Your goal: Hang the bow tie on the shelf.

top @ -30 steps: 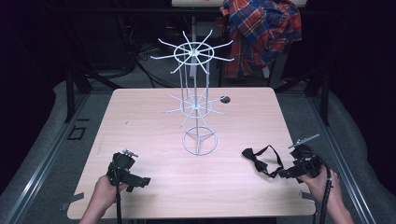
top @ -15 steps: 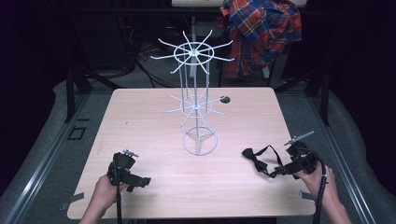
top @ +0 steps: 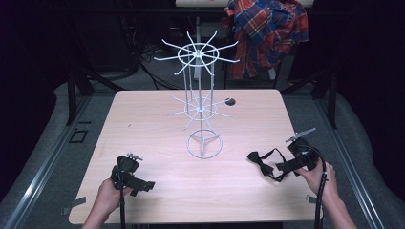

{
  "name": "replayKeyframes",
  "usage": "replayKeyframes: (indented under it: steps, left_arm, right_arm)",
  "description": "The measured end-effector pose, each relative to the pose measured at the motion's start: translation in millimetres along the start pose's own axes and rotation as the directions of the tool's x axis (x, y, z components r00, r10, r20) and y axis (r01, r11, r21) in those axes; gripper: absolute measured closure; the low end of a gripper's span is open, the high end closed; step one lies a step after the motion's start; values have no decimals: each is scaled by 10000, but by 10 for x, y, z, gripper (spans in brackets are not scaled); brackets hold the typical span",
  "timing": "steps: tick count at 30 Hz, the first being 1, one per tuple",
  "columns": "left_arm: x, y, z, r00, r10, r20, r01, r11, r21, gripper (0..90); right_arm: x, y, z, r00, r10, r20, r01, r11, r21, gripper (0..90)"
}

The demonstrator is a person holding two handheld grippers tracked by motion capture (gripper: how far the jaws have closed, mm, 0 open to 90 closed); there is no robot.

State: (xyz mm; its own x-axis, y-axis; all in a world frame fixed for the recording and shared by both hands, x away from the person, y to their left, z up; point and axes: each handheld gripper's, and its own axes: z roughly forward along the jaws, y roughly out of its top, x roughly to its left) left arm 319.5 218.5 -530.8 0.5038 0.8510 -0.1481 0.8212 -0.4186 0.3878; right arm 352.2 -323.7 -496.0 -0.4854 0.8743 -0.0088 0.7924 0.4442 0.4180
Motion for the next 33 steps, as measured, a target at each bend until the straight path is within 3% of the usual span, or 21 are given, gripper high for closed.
replayKeyframes:
  steps: [7, 8, 11, 14, 16, 21, 25, 28, 29, 33]
  left_arm:
    - [-8, 2, 2, 10000, -9, 35, 9, 10000, -10, 0]
    - [-9, 2, 1, 10000, -13, 41, 13, 10000, -6, 0]
    - [-7, 2, 1, 10000, -4, 31, 4, 10000, 5, 0]
    - [-7, 2, 1, 10000, -5, 26, 5, 10000, 11, 0]
    - [-9, 1, 1, 10000, -18, 35, 18, 10000, 2, 0]
    - [-5, 0, 2, 10000, 45, 28, -45, 10000, 33, 0]
    - [-16, 3, 9, 10000, 59, 16, -59, 10000, 37, 0]
    - [-10, 4, 11, 10000, 53, 33, -53, 10000, 50, 1]
    - [-12, 3, 13, 10000, 8, 43, -8, 10000, 42, 0]
    - [-9, 0, 4, 10000, 62, 52, -63, 10000, 68, 1]
  right_arm:
    - [-48, 88, 153, 9999, -9, 145, 6, 9998, 215, 197]
    - [-59, 106, 180, 9996, 24, 268, -30, 9997, 244, 283]
    - [-70, 141, 230, 9987, 254, 431, -267, 9992, 302, 393]
    - [-84, 179, 270, 9982, 237, 551, -265, 9984, 501, 454]
    - [-63, 187, 311, 9973, 404, 613, -422, 9987, 285, 482]
    - [-59, 198, 332, 9949, 139, 998, -193, 9984, 535, 531]
    - [-103, 209, 384, 9948, 495, 887, -539, 9974, 478, 608]
    - [-108, 209, 433, 9926, 603, 1058, -649, 9970, 411, 690]
    - [-122, 213, 425, 9933, 472, 1054, -537, 9968, 597, 726]
    - [-135, 202, 401, 9934, 542, 1007, -593, 9971, 481, 781]
